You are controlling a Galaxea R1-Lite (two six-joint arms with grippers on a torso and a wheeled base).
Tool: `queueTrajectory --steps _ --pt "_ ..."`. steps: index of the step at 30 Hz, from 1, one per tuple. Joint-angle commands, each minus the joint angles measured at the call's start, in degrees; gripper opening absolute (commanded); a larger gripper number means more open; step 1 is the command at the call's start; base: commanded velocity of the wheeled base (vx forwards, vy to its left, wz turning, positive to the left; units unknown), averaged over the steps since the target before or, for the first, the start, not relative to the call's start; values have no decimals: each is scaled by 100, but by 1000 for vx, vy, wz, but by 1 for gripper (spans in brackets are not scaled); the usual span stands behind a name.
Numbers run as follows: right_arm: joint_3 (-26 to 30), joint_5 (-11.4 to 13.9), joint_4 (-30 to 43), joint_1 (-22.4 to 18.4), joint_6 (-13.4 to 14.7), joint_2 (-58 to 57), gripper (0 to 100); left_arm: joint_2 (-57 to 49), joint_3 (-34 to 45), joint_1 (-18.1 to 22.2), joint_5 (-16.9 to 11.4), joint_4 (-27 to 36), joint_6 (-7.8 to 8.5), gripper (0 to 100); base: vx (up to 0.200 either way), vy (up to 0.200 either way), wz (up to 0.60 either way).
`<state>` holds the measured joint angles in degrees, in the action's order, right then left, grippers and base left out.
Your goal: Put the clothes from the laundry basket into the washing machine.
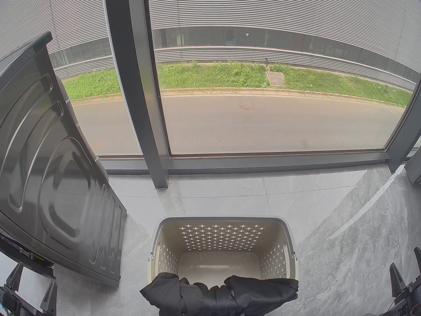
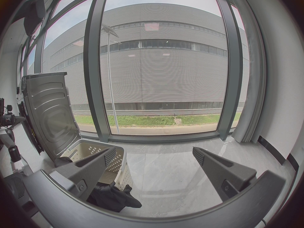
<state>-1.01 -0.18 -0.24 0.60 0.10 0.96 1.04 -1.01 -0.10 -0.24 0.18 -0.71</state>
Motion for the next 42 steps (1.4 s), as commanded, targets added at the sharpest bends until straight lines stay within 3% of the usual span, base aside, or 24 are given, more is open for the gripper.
queueTrajectory --steps 1,42 --pt "101 1 -2 2 -1 -35 100 -86 101 1 -2 -1 -8 100 200 0 0" --pt "101 1 -2 2 -1 -35 100 -86 101 1 -2 -1 27 100 10 0 0"
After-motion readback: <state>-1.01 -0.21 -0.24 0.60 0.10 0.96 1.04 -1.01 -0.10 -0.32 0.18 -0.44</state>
